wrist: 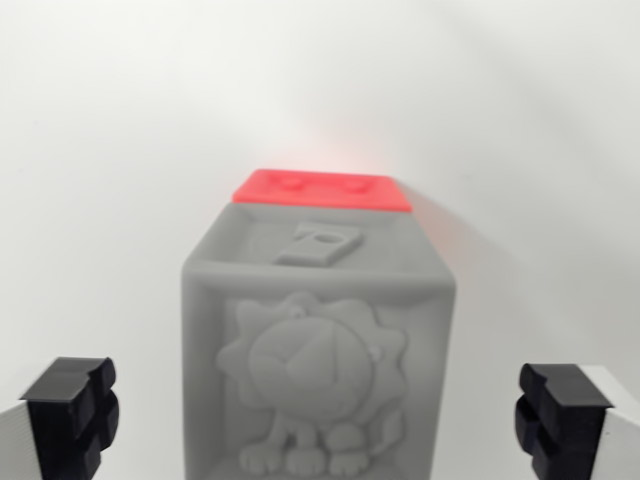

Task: Destack cube

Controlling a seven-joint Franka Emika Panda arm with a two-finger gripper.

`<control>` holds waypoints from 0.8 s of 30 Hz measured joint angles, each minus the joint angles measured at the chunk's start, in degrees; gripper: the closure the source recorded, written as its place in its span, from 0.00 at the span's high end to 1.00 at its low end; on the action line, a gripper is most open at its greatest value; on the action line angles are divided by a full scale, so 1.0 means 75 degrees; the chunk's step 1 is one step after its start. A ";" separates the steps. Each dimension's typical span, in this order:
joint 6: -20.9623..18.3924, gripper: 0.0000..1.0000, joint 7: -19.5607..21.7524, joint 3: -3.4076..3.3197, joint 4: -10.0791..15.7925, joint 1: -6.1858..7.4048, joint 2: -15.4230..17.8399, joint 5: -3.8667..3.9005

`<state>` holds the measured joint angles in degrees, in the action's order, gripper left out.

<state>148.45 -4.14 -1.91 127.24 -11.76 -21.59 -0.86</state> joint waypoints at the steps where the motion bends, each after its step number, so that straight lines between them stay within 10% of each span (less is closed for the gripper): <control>1: 0.0053 1.00 -0.0002 0.0002 -0.0001 -0.0001 -0.0055 -0.0002; 18: 0.0541 1.00 -0.0014 0.0042 -0.0052 -0.0034 -0.0587 -0.0014; 19: 0.0548 0.00 -0.0014 0.0042 -0.0053 -0.0034 -0.0593 -0.0014; 24: 0.0558 0.00 -0.0014 0.0043 -0.0056 -0.0035 -0.0596 -0.0014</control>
<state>152.63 -4.24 -1.58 126.82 -12.03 -26.06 -0.96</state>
